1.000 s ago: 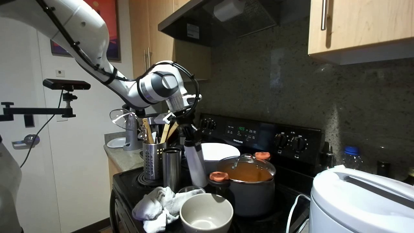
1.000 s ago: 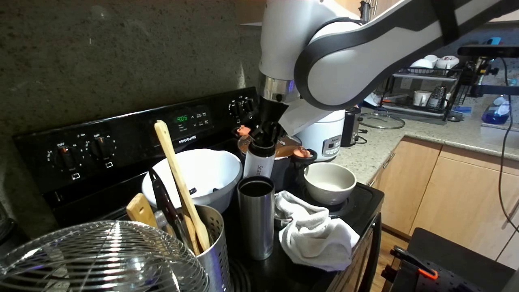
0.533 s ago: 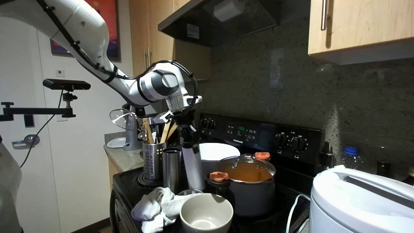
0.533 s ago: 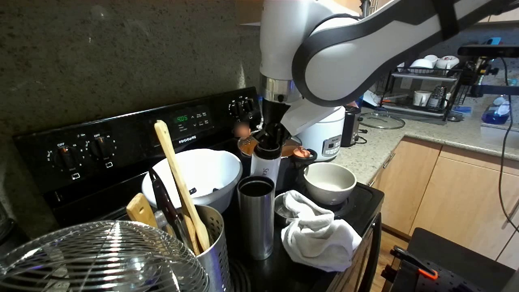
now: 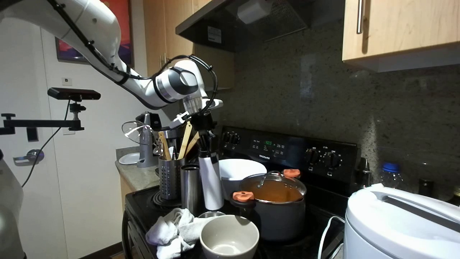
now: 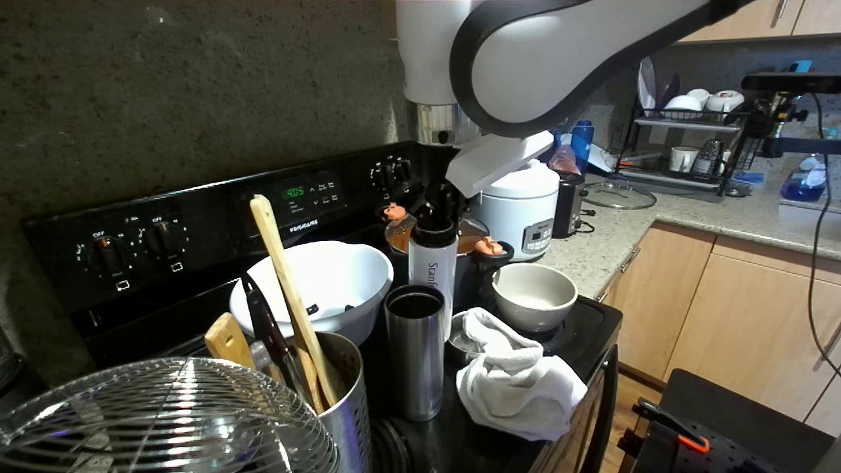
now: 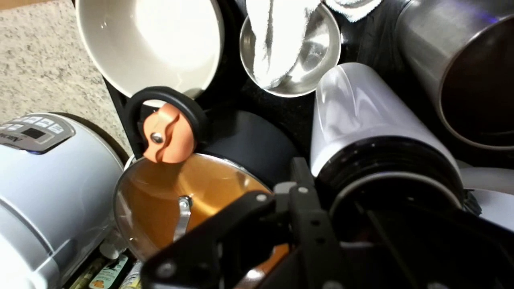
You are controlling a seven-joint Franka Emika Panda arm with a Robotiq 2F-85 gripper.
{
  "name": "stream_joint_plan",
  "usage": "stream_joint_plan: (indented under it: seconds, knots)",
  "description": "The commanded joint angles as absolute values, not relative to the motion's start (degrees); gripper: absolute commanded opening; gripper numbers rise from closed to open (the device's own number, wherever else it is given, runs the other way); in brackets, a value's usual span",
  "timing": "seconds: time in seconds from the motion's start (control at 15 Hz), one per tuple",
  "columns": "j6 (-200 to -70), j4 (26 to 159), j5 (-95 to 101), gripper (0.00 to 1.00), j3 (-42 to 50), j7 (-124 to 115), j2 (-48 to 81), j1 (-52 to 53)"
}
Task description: Put the white flask on the table
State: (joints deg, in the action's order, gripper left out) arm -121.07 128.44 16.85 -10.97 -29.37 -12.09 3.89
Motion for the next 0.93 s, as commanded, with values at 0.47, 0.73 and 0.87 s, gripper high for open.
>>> stream_joint_plan:
  seconds: [0.47, 0.73, 0.87]
  knots:
    - [-119.3, 126.4, 13.7, 0.07, -11.0, -28.0, -9.0, 5.6]
    - [-118.6, 126.5, 13.9, 0.07, -11.0, -28.1, -8.8, 5.5]
    - [-118.2, 126.5, 14.9, 0.06, -11.1, -28.5, -8.7, 5.4]
